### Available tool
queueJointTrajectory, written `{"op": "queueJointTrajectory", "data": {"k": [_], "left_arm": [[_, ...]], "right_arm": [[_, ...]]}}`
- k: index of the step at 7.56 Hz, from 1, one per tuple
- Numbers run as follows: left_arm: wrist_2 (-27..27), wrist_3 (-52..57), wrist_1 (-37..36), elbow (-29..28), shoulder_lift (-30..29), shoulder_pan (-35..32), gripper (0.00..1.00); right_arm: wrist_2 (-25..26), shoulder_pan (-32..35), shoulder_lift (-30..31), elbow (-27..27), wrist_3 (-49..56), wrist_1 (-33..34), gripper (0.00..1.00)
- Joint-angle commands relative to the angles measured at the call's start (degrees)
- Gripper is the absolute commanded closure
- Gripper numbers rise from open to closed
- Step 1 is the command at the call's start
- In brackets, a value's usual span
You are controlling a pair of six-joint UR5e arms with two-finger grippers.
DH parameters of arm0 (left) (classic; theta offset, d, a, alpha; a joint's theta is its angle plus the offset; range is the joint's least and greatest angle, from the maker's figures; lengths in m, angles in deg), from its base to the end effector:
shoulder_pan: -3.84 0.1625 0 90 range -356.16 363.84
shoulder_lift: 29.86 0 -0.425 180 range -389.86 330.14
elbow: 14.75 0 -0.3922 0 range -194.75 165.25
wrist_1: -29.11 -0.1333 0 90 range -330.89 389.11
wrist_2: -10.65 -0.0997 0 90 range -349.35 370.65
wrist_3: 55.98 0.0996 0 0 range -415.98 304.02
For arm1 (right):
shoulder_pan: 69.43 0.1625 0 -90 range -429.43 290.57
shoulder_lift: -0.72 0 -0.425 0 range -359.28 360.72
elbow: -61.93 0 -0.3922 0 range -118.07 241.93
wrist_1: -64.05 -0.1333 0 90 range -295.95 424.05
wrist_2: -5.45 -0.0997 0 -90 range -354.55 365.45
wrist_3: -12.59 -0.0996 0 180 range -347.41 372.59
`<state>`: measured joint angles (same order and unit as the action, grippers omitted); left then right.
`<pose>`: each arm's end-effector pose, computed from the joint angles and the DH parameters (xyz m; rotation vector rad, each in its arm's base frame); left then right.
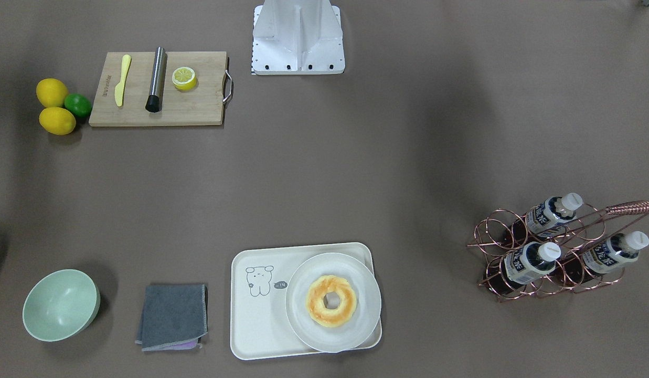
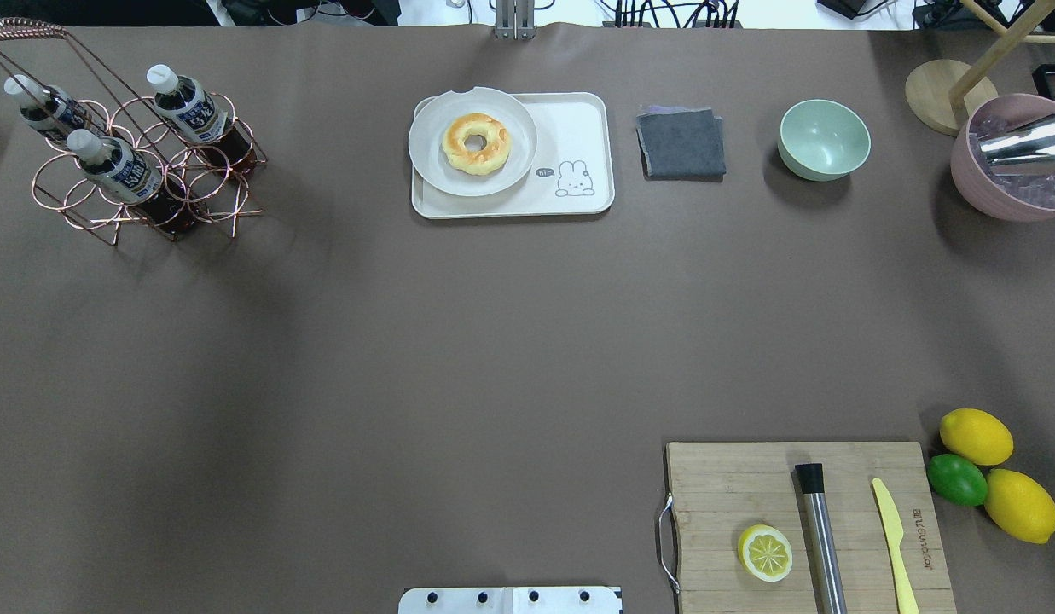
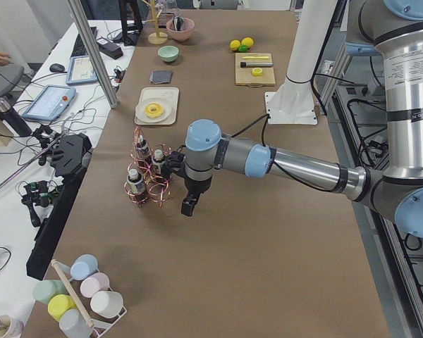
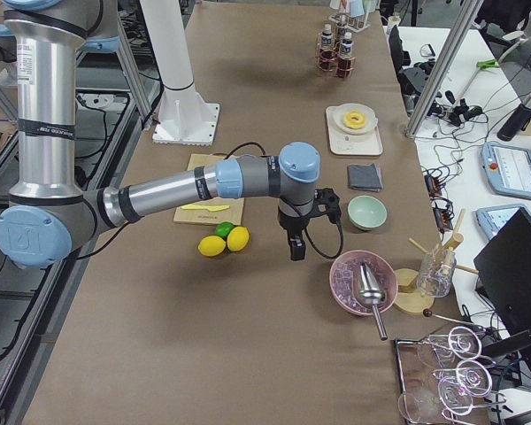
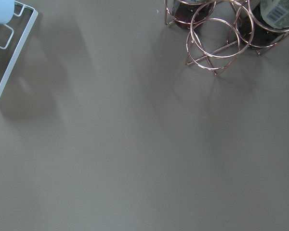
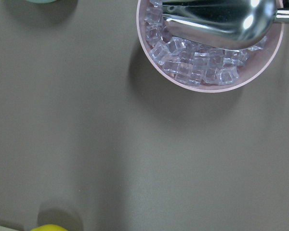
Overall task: Place tea on tray
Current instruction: 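Move the left gripper toward the copper rack of tea bottles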
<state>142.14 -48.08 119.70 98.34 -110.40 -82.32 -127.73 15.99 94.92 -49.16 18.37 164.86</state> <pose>-0.0386 -0.4298 0.5371 0.2634 0.7138 0.2848 0.0289 -0.4547 0.5341 0.1091 -0.7533 -0.2120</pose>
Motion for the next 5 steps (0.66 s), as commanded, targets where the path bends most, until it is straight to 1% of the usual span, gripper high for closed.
{"op": "queueJointTrajectory", "data": {"k": [1, 3, 4, 5], "left_arm": [[0.2, 0.0, 0.4, -0.7, -0.2, 0.0, 0.03], [0.0, -0.6, 0.3, -0.8, -0.3, 0.5, 0.03], [0.3, -4.3, 0.2, -0.9, -1.9, 0.5, 0.03], [0.4, -5.1, 0.1, -1.9, -5.2, 0.6, 0.03]], "right_arm": [[-0.1, 0.0, 0.1, -1.1, -0.1, 0.0, 0.0], [-0.5, 0.0, 0.3, -1.1, -0.1, 0.0, 0.0], [-1.3, 0.0, 0.2, -1.0, -0.1, 0.0, 0.0], [-1.2, 0.0, 0.2, -0.9, -0.1, 0.0, 0.0]]}}
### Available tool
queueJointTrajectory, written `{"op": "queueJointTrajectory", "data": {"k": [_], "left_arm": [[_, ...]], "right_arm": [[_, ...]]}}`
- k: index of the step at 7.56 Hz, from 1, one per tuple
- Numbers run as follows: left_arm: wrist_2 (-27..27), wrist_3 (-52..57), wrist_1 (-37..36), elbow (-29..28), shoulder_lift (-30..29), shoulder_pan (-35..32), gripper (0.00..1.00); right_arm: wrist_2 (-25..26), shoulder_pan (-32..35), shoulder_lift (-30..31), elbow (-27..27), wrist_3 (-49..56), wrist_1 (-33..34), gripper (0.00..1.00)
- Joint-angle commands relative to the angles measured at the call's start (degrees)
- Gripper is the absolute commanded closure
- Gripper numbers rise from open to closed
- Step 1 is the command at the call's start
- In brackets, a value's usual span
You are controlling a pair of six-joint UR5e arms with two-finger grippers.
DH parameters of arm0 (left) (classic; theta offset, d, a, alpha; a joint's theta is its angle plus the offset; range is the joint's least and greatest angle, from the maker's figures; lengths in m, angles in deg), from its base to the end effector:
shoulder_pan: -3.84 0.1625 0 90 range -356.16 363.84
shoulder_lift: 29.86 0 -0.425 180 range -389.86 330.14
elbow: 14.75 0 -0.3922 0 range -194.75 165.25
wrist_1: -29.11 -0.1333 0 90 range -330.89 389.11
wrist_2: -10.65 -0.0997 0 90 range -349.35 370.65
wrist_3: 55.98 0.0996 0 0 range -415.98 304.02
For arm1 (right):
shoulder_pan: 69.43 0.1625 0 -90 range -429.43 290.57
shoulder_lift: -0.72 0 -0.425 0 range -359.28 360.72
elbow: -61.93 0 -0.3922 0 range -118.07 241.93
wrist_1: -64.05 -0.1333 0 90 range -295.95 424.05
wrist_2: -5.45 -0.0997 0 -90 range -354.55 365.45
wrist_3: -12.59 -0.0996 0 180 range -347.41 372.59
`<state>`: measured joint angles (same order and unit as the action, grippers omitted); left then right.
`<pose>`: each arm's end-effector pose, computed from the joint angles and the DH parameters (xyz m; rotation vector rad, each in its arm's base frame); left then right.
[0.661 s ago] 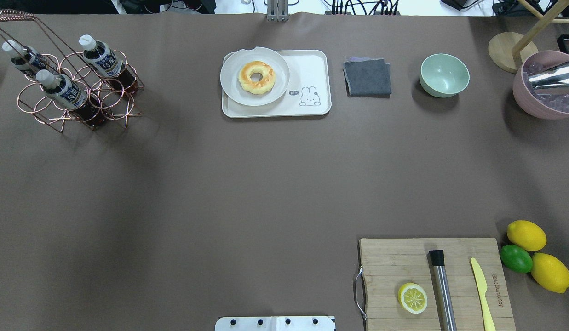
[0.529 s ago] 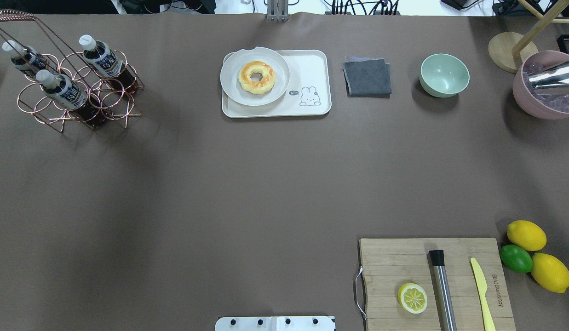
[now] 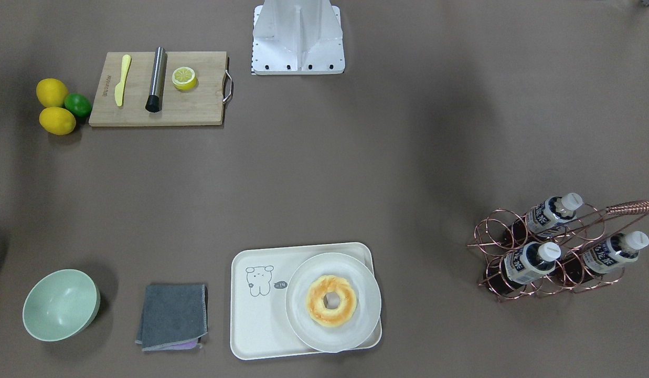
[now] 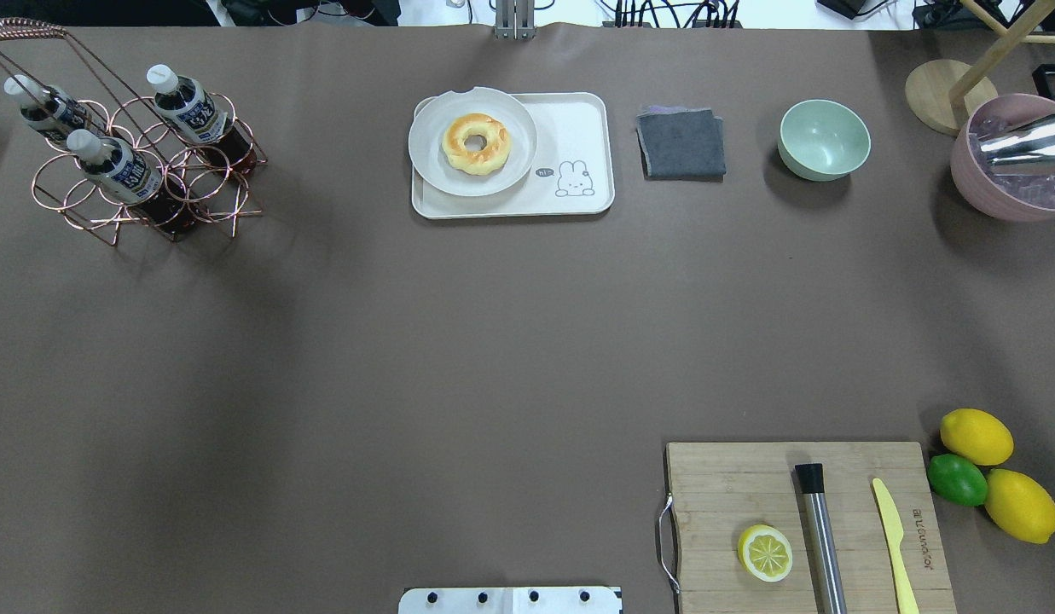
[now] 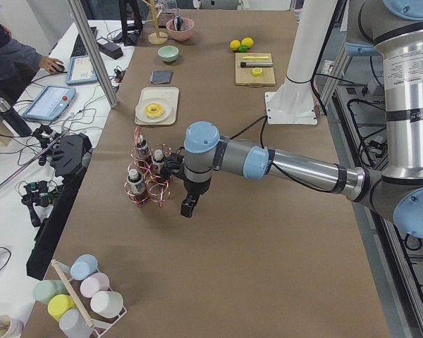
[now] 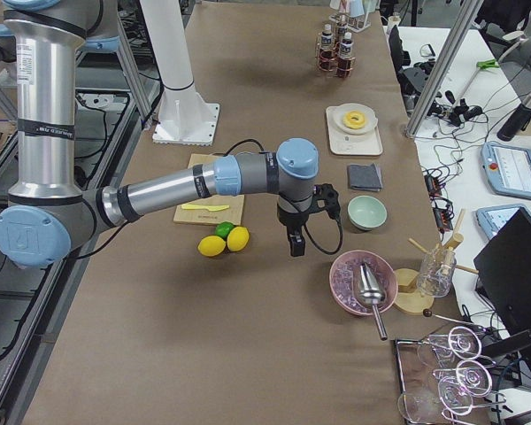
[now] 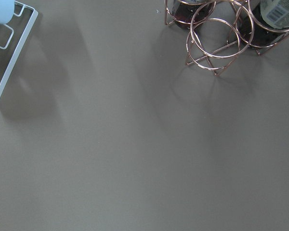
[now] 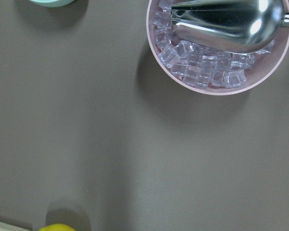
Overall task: Place tea on tray
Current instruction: 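Move the left gripper toward the copper rack of tea bottles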
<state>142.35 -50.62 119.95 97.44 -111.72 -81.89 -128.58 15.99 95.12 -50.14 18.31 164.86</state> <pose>-0.0344 -0.4395 0.5343 0.2558 0.7230 0.2543 0.0280 -0.4523 0.5264 0.1216 -0.7679 -0.2166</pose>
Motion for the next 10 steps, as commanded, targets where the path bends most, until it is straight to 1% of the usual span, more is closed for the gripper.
{"op": "queueJointTrajectory", "data": {"k": [1, 2, 3, 4, 6, 7, 8, 9, 10], "left_arm": [[0.1, -3.7, 0.1, -1.4, -5.6, 3.1, 0.03], [-0.6, -9.9, 2.6, -4.6, -11.3, 7.2, 0.03], [-5.1, -15.0, 8.8, -9.0, -15.0, 9.7, 0.03], [-6.8, -26.1, 15.4, -10.6, -16.5, 12.7, 0.03], [-6.7, -37.3, 18.4, -9.3, -17.9, 13.1, 0.03], [-6.8, -39.6, 22.1, -10.1, -17.8, 14.1, 0.04], [-9.1, -40.5, 22.5, -9.8, -17.8, 15.0, 0.04], [-13.7, -45.0, 24.2, -9.6, -17.9, 18.2, 0.04], [-15.7, -46.0, 26.4, -10.1, -17.7, 19.9, 0.06]], "right_arm": [[-0.3, 0.0, -0.4, 0.2, 0.3, -0.1, 0.0], [-0.3, 0.0, -0.1, 0.0, 0.4, -0.1, 0.0], [-0.8, 0.1, 0.4, -0.1, 0.5, -0.1, 0.0], [-0.9, 0.2, 0.9, 0.0, 0.5, 0.0, 0.0], [-0.9, 0.2, 1.0, 0.7, 0.4, 0.1, 0.0], [-0.9, 0.2, 0.9, 0.5, 0.4, 0.1, 0.0], [-0.8, 0.1, 0.8, 0.5, -0.1, 0.1, 0.0], [-0.9, 0.2, 0.8, 0.4, -0.1, 0.1, 0.0], [-0.9, 0.1, 0.8, 0.4, -0.1, 0.0, 0.0]]}}
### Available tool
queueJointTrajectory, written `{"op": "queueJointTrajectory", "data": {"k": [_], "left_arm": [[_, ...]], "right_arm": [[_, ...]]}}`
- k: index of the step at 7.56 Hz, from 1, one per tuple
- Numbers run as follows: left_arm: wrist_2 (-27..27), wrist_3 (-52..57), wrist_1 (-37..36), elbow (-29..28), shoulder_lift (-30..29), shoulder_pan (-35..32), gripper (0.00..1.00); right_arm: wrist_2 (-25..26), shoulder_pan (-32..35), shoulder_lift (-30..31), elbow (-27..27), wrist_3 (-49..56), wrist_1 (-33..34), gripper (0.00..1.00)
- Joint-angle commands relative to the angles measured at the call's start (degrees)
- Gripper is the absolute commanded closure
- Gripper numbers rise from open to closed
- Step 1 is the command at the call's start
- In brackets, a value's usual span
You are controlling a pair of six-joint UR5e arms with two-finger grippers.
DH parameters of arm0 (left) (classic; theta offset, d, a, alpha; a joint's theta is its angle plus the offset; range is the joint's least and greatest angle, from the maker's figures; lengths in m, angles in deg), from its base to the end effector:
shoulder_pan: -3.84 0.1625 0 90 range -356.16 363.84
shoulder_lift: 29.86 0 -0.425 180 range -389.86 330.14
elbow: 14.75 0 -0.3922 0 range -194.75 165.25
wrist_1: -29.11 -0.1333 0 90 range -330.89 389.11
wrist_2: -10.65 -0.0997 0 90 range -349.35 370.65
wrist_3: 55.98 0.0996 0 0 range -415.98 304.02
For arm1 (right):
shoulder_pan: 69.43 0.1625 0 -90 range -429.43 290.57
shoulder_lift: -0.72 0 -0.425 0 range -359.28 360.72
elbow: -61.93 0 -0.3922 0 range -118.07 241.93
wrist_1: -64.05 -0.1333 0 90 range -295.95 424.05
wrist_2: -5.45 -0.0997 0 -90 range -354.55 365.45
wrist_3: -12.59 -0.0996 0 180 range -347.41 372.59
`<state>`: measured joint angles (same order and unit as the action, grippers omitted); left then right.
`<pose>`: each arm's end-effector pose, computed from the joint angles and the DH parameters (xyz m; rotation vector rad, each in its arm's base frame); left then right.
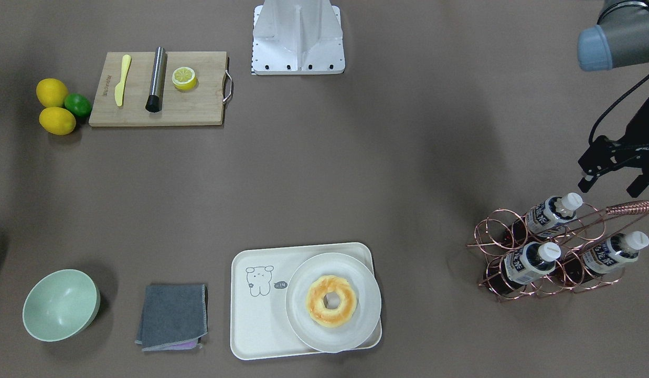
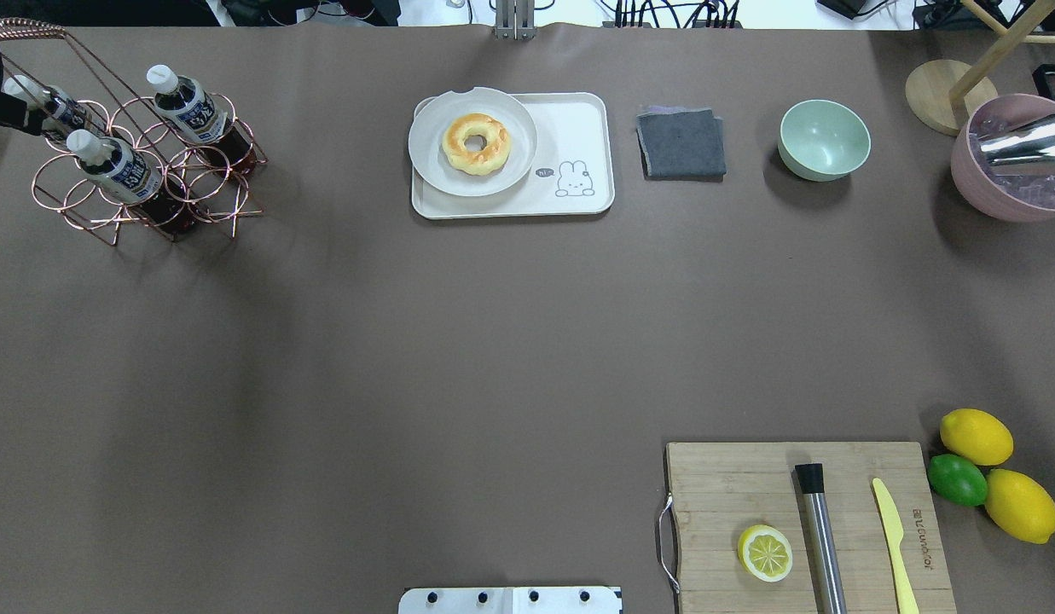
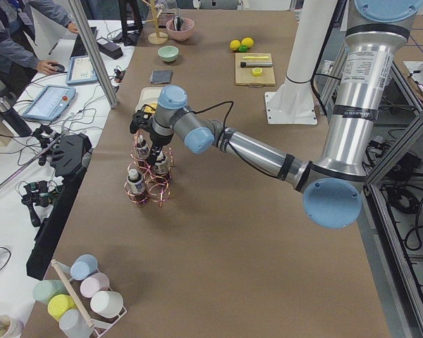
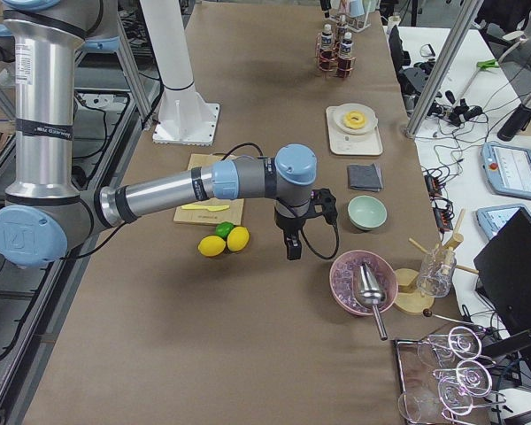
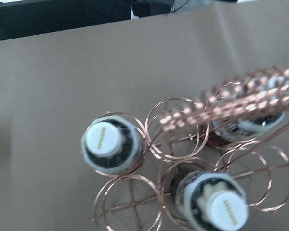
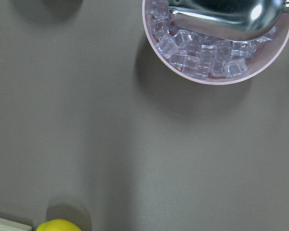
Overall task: Place tea on tray
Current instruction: 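Grasp a white-capped tea bottle in the rack with the left gripper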
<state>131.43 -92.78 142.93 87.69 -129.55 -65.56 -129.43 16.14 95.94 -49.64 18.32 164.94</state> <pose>0.1220 -0.5585 0.4215 0.4413 0.8194 -0.0467 0.0286 -0.4472 0.5361 0.0994 -0.7830 -0.2054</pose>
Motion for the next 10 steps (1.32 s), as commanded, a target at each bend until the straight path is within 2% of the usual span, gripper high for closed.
{"op": "queueJointTrajectory", "data": {"k": [1, 2, 3, 5, 6, 7, 8, 10], "left_arm": [[-4.9, -3.7, 3.4, -0.5, 0.1, 4.4, 0.06], [-6.2, -3.8, 3.6, -1.0, 0.1, 4.5, 0.07], [-6.6, -4.2, 3.6, -0.9, 0.1, 5.7, 0.12], [-6.6, -5.0, 3.7, -1.2, 0.0, 6.6, 0.23], [-6.6, -5.5, 3.7, -1.1, 0.0, 6.8, 0.32], [-6.6, -5.7, 3.7, -0.8, 0.1, 6.8, 0.73], [-6.5, -5.7, 3.5, -0.7, 0.0, 6.8, 1.0], [-5.9, -5.0, 3.2, 0.1, 0.1, 6.2, 1.0]], "right_arm": [[0.0, -0.1, 0.0, -0.1, -0.1, -0.1, 0.0], [0.0, -0.1, 0.0, -0.1, -0.1, -0.1, 0.0], [-0.8, 0.0, 0.1, -0.1, -0.1, 0.0, 0.0], [-1.7, -0.1, 0.1, -0.1, -0.1, 0.0, 0.0], [-1.7, 0.0, 0.1, -0.1, -0.1, 0.0, 0.0], [-1.7, 0.0, 0.1, -0.1, -0.1, 0.0, 0.0], [-1.8, 0.0, 0.1, -0.4, -0.1, 0.0, 0.0], [-1.8, 0.0, 0.1, -0.3, -0.1, 0.0, 0.0]]}}
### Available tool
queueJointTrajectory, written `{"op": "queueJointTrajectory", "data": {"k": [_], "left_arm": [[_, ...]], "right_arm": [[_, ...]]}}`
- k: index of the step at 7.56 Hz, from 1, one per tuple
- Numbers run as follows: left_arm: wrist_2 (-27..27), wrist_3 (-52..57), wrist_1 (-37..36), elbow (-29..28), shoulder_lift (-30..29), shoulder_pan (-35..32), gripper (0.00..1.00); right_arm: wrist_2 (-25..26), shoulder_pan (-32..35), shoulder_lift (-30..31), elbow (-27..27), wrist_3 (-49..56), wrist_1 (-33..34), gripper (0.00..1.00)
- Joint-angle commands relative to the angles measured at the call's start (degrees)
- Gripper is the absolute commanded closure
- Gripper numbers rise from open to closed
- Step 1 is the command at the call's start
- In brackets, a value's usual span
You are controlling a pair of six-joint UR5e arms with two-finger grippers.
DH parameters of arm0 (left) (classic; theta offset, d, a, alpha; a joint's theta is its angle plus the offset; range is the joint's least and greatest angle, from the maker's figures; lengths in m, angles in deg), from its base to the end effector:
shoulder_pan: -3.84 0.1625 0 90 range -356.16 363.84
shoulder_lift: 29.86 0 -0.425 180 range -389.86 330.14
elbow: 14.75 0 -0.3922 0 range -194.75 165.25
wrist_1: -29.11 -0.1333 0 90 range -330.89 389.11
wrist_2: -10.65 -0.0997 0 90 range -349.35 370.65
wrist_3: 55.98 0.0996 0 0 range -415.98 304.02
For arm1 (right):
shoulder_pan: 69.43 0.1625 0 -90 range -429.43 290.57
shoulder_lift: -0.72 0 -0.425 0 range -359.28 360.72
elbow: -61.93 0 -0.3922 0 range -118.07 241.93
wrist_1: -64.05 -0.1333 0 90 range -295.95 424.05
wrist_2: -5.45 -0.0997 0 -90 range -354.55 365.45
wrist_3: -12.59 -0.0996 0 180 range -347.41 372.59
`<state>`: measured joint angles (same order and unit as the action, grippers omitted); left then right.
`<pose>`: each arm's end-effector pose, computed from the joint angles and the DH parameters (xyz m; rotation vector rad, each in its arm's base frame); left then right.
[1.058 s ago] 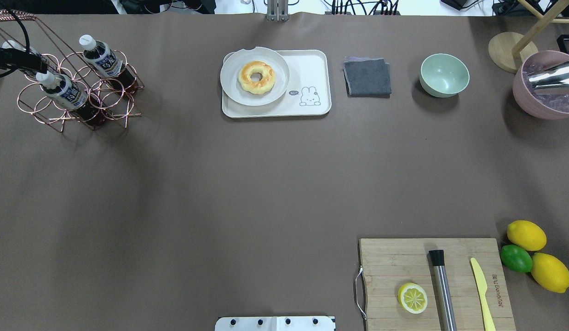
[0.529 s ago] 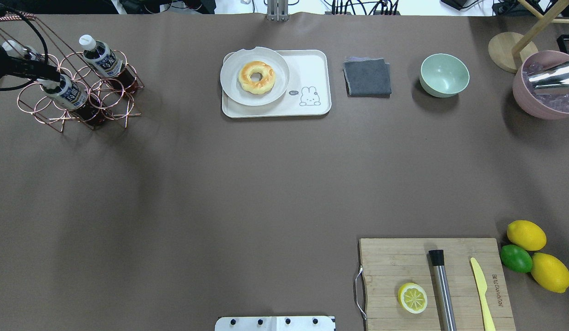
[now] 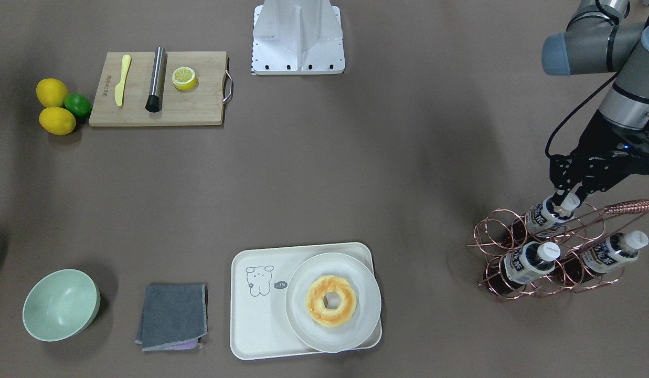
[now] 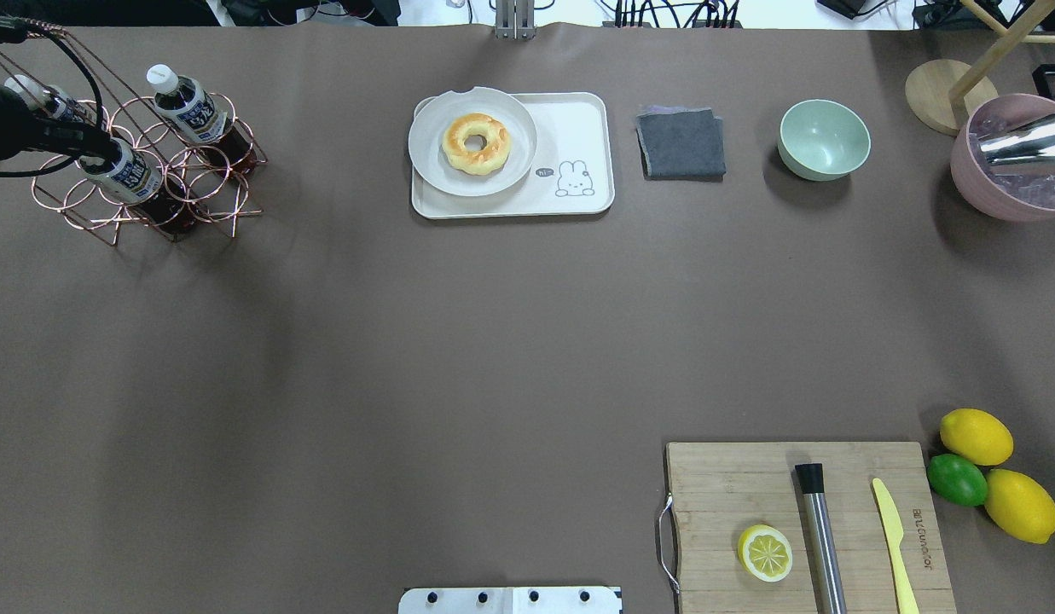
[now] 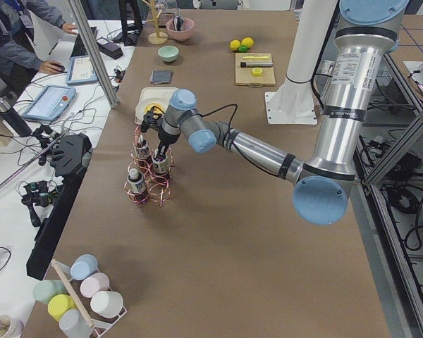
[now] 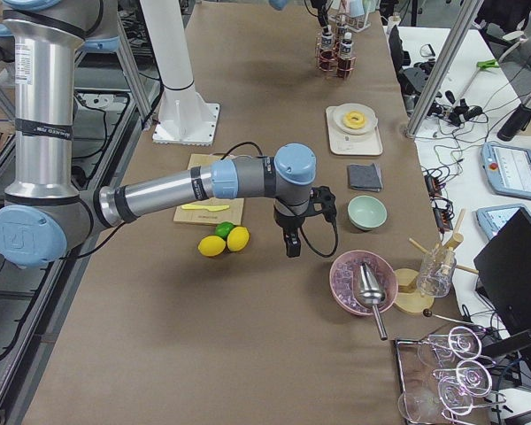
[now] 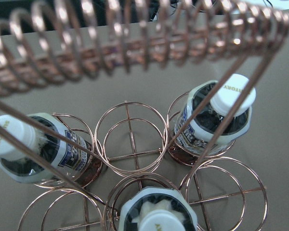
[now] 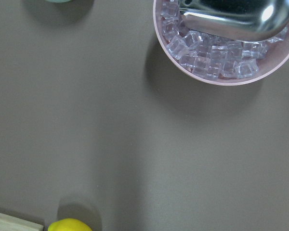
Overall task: Place tea on tray
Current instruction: 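Grasp a white-capped tea bottle in the rack with the left gripper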
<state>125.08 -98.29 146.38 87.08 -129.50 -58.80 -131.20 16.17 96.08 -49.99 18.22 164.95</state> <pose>0.1802 -0.5486 0.4228 0.4581 0.8058 -0.0607 0.0268 -0.4456 0.5321 0.1022 -0.8139 -0.2054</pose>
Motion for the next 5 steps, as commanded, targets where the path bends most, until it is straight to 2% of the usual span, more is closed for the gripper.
{"op": "queueJointTrajectory", "data": {"k": [1, 3, 5], "left_arm": [[0.6, 0.8, -0.4, 1.3, 0.1, -1.3, 1.0], [7.6, 0.9, -0.9, 3.5, -0.7, -7.5, 1.0], [13.2, 1.1, -6.2, 6.5, -2.2, -11.5, 1.0]], "right_arm": [[0.1, 0.0, 0.0, 0.1, 0.0, 0.0, 0.0], [0.1, 0.0, 0.0, 0.2, 0.0, 0.0, 0.0], [0.1, 0.0, 0.0, 0.2, 0.1, 0.0, 0.0]]}}
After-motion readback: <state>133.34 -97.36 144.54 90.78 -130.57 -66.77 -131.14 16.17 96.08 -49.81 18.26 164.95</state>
